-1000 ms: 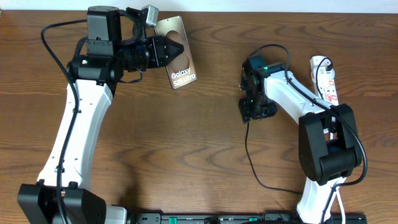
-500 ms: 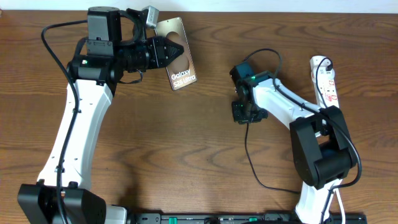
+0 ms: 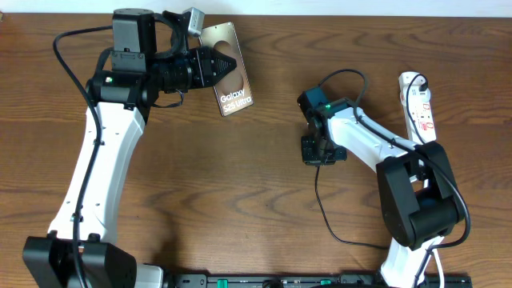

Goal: Plug charger to phone and switch on socket

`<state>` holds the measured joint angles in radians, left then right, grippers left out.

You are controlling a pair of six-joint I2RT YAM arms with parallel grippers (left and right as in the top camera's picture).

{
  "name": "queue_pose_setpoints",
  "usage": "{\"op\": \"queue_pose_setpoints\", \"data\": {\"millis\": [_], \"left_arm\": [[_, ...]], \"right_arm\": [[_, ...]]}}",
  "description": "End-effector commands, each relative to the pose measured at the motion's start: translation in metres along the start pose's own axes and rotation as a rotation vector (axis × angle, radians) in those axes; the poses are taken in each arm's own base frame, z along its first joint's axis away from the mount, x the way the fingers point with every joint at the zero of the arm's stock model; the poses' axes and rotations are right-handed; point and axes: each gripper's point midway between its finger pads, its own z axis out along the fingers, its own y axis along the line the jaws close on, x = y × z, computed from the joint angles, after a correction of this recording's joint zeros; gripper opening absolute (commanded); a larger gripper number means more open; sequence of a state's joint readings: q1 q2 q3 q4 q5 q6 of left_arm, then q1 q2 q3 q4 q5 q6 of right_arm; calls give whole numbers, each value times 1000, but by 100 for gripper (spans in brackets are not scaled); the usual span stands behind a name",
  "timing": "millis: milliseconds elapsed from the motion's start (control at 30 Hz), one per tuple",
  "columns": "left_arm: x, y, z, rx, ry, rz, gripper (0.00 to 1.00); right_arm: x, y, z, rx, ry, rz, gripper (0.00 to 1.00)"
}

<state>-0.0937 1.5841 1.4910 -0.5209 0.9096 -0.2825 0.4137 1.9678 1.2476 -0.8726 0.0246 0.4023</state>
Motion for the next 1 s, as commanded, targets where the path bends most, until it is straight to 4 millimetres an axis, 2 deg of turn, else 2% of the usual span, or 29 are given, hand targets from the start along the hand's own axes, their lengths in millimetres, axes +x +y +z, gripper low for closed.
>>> {"op": "queue_pose_setpoints", "data": {"millis": [0,33,133,167,333,400,533,633,700,767,867,900,967], "left_arm": [[-5,-9,-3,19,-13,43,8],[-5,-9,-3,19,-13,42,7],[-5,-9,-3,19,-13,42,8],[-5,-9,-3,19,-13,42,7],[-5,-9,-3,19,-13,42,8],[-5,-9,-3,19,-13,43,8],[-6,-9,-4,18,-13,42,8],[-7,-10,-4,20,-18,48,7],[-11,-12,-4,27,-32,41,7],[-15,-22,-5,81,-40,63,7],[-19,-42,-7,184,-42,92,7],[-21,-48,-9,214,-44,95,7],[-23,-57,-11,259,-44,104,7]], "right_arm": [[15,-16,31,16,86,47,25],[14,-19,32,16,86,56,27],[12,-23,32,11,88,62,22],[13,-21,32,2,89,62,17],[11,-13,32,-36,84,51,8],[8,-11,32,-47,76,52,1],[3,4,19,-170,55,-34,1],[-1,27,-11,-370,9,-167,1],[1,55,-59,-653,-74,-344,1],[11,75,-116,-943,-198,-537,1],[28,84,-174,-1212,-346,-698,1],[33,85,-188,-1273,-382,-725,1],[36,86,-202,-1339,-408,-731,1]]}}
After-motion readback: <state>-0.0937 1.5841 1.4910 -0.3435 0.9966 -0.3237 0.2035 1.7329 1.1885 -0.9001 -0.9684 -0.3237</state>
